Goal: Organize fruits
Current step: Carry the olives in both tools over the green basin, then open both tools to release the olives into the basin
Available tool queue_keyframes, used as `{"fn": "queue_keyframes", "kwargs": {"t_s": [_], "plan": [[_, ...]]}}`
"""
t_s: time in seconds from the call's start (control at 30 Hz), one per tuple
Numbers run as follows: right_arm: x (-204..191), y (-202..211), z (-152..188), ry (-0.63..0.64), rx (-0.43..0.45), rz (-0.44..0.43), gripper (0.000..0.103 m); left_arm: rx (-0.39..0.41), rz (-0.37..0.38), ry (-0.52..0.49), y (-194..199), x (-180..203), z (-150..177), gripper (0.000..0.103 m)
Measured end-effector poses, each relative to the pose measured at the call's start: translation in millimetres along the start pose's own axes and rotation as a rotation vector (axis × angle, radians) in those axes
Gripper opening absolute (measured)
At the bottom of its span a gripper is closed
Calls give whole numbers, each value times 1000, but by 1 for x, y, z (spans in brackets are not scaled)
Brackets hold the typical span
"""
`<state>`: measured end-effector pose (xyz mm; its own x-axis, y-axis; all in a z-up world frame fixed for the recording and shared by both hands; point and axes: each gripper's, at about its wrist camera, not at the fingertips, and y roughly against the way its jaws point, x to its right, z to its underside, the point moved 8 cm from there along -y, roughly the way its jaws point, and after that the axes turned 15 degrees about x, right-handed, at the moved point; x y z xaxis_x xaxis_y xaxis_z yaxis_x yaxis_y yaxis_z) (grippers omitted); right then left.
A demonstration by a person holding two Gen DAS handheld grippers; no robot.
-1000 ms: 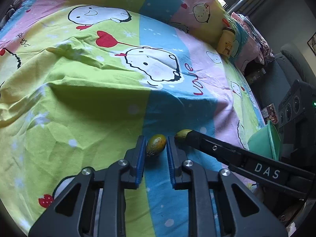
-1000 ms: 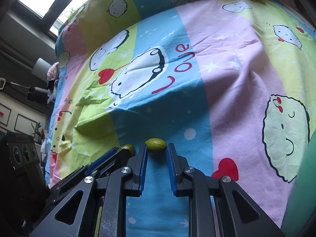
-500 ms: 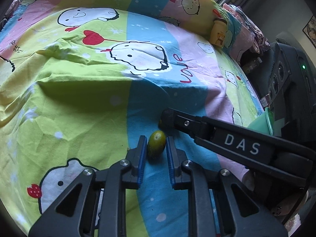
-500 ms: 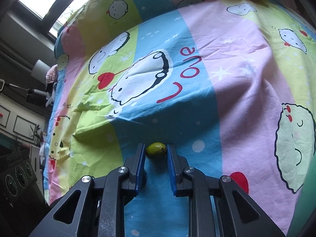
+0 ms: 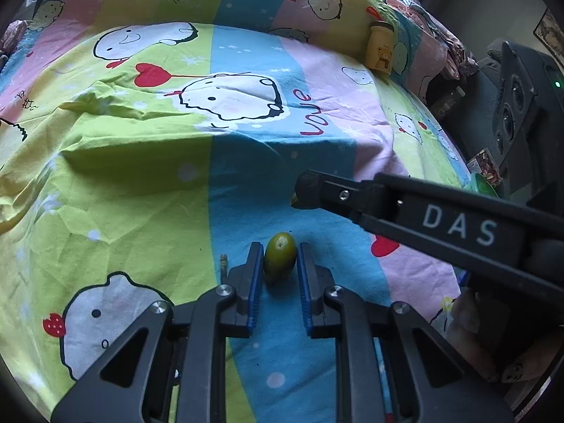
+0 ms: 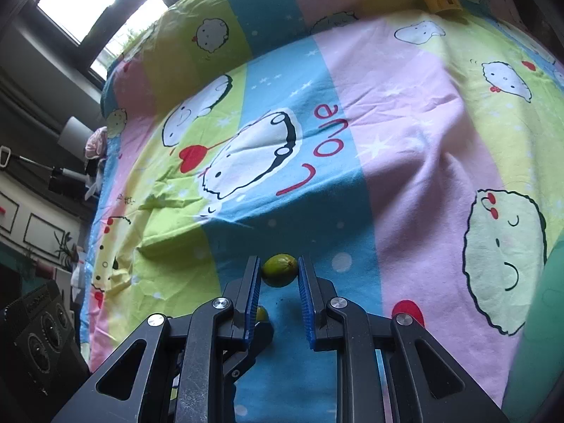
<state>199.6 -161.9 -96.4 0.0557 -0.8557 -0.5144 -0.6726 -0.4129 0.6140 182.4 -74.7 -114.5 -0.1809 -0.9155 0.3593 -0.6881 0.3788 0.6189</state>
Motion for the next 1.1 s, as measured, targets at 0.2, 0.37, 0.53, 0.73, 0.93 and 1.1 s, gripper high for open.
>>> {"fn": "queue_keyframes", "kwargs": {"t_s": [0.2, 0.37, 0.53, 0.73, 0.93, 1.1], "plan": [[2, 42, -15, 10, 94, 0, 22, 72, 22, -22, 25, 24, -10, 18], [11, 86, -25, 7, 167, -3, 22, 151, 67, -53, 54, 55, -18, 18], [27, 131, -34, -2, 238, 10, 22, 202, 120, -104, 77, 98, -20, 18], [68, 176, -39, -24, 295, 82, 22, 230, 189, -149, 89, 151, -18, 19], [123, 205, -29, -126, 320, 131, 22, 203, 244, -178, 78, 199, -8, 19], [152, 216, -26, -159, 324, 158, 22, 168, 278, -211, 64, 231, 5, 19]]}}
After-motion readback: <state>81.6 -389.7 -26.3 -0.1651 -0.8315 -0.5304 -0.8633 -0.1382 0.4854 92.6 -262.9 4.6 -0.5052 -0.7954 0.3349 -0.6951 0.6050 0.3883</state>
